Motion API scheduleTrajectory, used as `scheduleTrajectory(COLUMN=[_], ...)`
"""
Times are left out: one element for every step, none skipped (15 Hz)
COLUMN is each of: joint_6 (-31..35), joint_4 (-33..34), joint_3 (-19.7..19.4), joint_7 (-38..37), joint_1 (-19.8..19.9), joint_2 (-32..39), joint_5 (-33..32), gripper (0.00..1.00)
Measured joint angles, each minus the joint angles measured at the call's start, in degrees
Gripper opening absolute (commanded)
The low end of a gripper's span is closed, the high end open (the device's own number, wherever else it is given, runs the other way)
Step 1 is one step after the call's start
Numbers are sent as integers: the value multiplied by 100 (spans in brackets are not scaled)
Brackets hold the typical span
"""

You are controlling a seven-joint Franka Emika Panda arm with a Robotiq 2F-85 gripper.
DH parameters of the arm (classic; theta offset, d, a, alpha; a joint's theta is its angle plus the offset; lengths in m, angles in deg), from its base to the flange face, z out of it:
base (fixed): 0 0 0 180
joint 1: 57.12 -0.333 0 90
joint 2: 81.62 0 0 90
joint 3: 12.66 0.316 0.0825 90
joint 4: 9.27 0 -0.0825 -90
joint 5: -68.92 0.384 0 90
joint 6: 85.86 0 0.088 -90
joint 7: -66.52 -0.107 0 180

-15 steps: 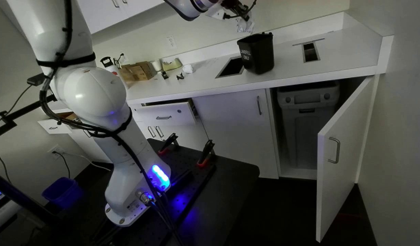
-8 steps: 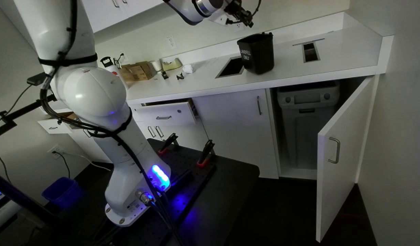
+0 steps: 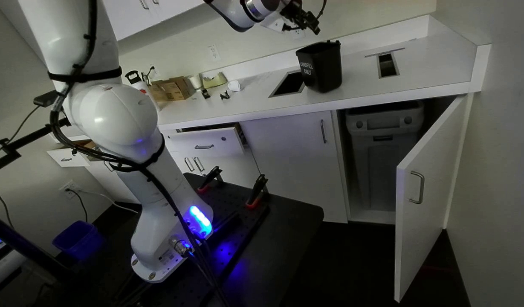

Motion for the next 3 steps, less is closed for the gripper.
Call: scheduleTrajectory(joint_6=[-1,-1,-1], joint_4=[-1,-3,-3], joint_3=[0,0,0], joint_7=[2,3,3], joint_1=[0,0,0], joint_2=[2,7,12], joint_5=[0,0,0], gripper=[100,100,100])
